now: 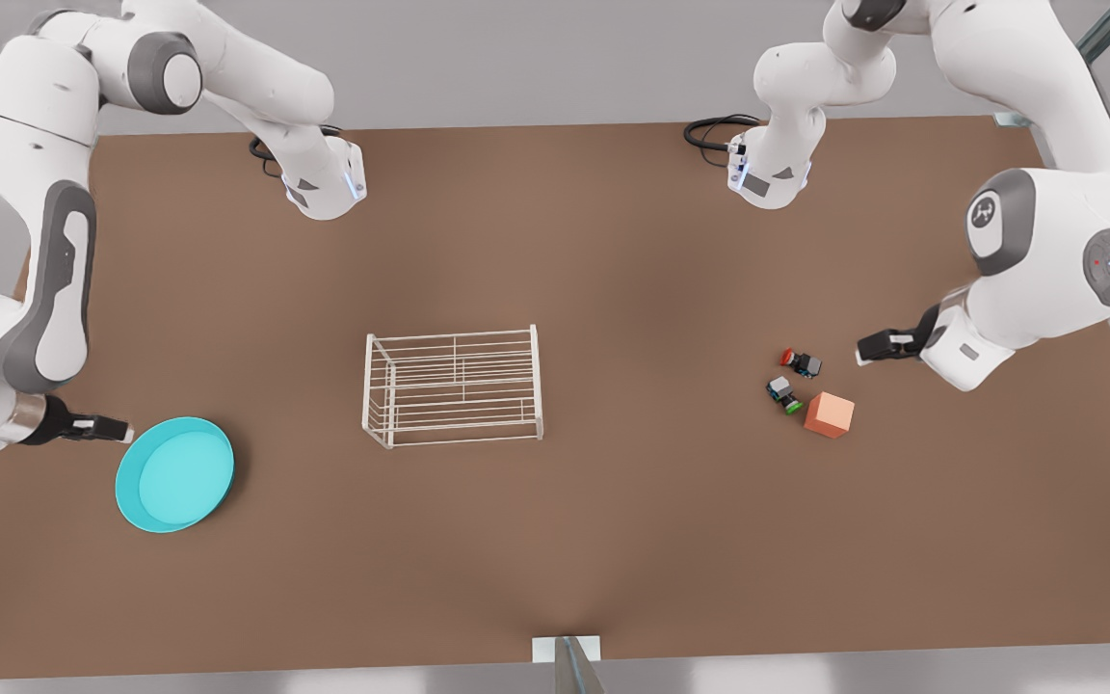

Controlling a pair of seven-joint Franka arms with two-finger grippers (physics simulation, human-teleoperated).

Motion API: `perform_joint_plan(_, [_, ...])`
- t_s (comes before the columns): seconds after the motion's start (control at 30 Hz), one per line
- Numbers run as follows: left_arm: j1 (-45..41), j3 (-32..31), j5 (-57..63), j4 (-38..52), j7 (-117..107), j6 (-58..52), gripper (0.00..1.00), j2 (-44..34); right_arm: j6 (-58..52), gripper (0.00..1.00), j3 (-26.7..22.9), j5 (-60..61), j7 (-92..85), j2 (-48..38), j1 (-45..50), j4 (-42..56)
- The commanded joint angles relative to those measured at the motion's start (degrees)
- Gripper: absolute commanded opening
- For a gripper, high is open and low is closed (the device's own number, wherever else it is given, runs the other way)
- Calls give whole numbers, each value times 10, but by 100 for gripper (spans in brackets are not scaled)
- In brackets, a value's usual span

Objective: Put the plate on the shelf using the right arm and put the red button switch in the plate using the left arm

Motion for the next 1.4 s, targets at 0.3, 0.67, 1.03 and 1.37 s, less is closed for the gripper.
perform_joint_plan(0.3, [12,0,3,11,-1,32,100,17,42,100,10,112,-250,197,-60,181])
perform_joint_plan(0.67, [11,-1,3,11,-2,32,100,18,78,89,51,105,-251,239,-117,174])
perform_joint_plan(1.03, [11,-1,2,12,-2,33,100,19,81,65,50,90,-250,269,-111,174])
perform_joint_plan(1.37, [11,-2,3,12,-2,33,100,19,78,43,49,90,-250,269,-109,174])
